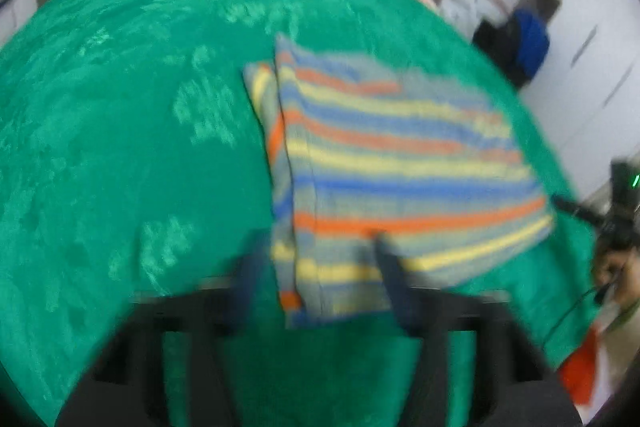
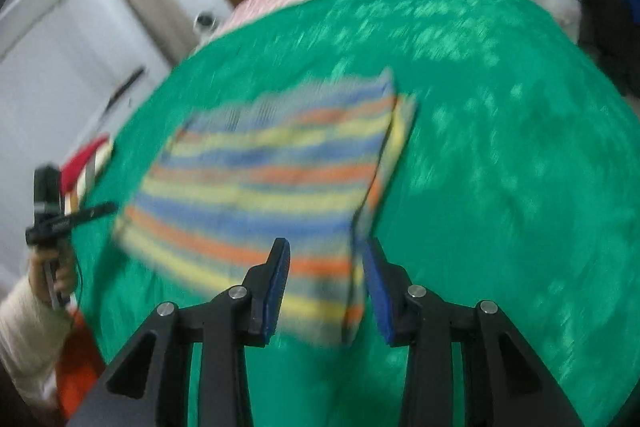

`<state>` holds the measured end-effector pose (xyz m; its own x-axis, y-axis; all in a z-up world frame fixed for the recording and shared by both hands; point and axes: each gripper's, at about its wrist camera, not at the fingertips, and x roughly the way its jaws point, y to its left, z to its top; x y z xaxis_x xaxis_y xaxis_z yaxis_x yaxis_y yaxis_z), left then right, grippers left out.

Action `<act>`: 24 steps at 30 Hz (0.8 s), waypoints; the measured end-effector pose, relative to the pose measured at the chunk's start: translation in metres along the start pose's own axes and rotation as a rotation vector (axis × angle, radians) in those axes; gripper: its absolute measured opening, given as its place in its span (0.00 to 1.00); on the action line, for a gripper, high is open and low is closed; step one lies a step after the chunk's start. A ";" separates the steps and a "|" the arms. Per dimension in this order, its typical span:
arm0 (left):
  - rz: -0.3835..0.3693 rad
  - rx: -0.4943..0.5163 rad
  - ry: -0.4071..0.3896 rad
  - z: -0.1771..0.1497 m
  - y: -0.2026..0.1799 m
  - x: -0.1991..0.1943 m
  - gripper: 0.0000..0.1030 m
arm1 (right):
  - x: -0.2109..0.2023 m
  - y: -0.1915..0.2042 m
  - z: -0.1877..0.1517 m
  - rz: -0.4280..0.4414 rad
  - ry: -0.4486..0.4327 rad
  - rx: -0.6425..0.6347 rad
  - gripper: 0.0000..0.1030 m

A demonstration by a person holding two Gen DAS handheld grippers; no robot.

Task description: Fold small clothes

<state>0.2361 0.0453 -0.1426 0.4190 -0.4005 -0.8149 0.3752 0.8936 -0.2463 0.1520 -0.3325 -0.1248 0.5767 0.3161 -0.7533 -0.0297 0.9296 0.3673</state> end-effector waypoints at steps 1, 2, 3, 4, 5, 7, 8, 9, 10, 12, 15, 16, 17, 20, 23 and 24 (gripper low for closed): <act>0.011 -0.009 0.028 -0.005 -0.002 0.005 0.02 | 0.012 -0.002 -0.005 -0.002 0.032 -0.002 0.35; 0.019 -0.023 0.026 -0.009 0.000 0.003 0.01 | 0.024 -0.003 -0.008 0.008 0.080 0.017 0.06; 0.026 -0.026 0.009 -0.013 0.004 -0.004 0.01 | 0.029 -0.006 -0.013 -0.017 0.110 0.033 0.04; 0.026 -0.032 -0.002 -0.018 0.006 -0.011 0.01 | 0.030 -0.009 -0.014 -0.044 0.119 0.049 0.04; 0.016 -0.043 -0.002 -0.024 0.012 -0.015 0.00 | 0.027 -0.011 -0.016 -0.050 0.115 0.065 0.04; 0.027 -0.053 0.020 -0.029 0.019 -0.005 0.01 | 0.021 -0.013 -0.018 -0.068 0.107 0.065 0.04; 0.031 -0.056 0.024 -0.031 0.019 0.000 0.01 | 0.027 -0.015 -0.022 -0.075 0.123 0.071 0.04; 0.044 -0.044 0.022 -0.032 0.016 0.004 0.01 | 0.037 -0.018 -0.026 -0.075 0.147 0.087 0.04; 0.060 -0.022 0.010 -0.032 0.012 0.004 0.03 | 0.044 -0.019 -0.026 -0.075 0.149 0.101 0.04; 0.074 -0.027 0.001 -0.033 0.009 -0.001 0.11 | 0.043 -0.018 -0.026 -0.082 0.117 0.101 0.05; 0.103 -0.065 -0.043 -0.046 0.010 -0.025 0.56 | 0.020 -0.011 -0.033 -0.110 0.034 0.080 0.42; 0.125 -0.064 -0.084 -0.053 0.008 -0.037 0.69 | 0.009 -0.006 -0.038 -0.129 0.001 0.068 0.48; 0.146 -0.062 -0.122 -0.060 0.006 -0.045 0.77 | -0.007 -0.001 -0.046 -0.140 -0.058 0.048 0.53; 0.224 -0.085 -0.206 -0.077 0.006 -0.057 0.88 | -0.032 0.011 -0.068 -0.172 -0.148 0.016 0.56; 0.298 -0.094 -0.238 -0.086 0.006 -0.047 0.88 | -0.039 0.009 -0.091 -0.221 -0.211 0.024 0.60; 0.323 -0.084 -0.234 -0.087 0.006 -0.040 0.88 | -0.037 0.008 -0.095 -0.244 -0.223 0.028 0.60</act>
<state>0.1494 0.0847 -0.1571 0.6849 -0.1229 -0.7182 0.1285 0.9906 -0.0470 0.0532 -0.3190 -0.1463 0.7287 0.0330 -0.6841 0.1516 0.9663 0.2081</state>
